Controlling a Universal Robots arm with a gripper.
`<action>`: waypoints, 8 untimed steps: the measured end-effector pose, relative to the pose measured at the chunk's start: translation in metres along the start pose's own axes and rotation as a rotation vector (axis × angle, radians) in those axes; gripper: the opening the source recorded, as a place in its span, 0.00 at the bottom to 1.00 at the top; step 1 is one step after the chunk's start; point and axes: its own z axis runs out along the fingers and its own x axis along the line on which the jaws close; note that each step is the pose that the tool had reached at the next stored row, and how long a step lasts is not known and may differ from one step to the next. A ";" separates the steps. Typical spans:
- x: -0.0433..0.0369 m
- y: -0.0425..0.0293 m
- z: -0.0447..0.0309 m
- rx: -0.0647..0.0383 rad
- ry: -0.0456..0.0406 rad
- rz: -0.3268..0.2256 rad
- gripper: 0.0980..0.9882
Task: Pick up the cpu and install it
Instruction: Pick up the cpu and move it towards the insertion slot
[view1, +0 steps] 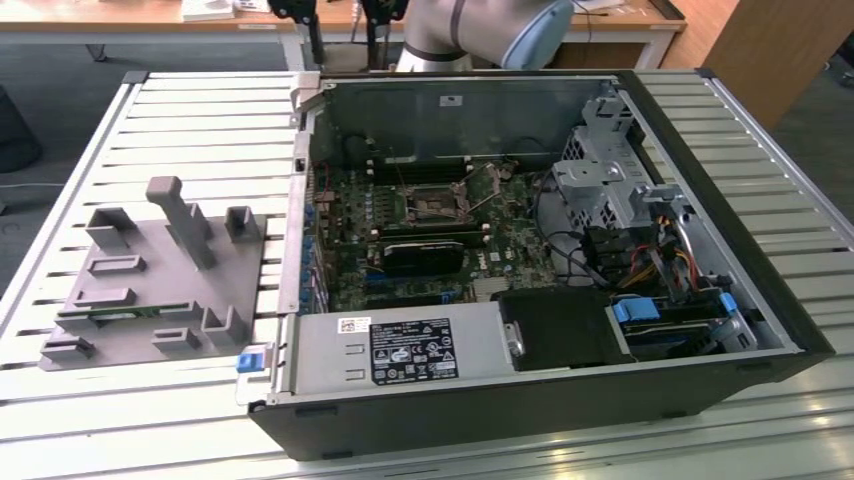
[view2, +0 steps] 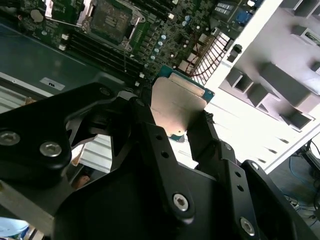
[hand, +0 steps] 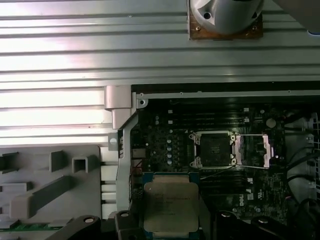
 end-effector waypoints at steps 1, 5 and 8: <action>-0.0031 0.0005 0.0001 0.000 0.0000 0.000 0.49; -0.0167 0.0045 0.0008 0.000 -0.0001 0.000 0.49; -0.0213 0.0092 0.0015 0.000 0.0000 0.000 0.49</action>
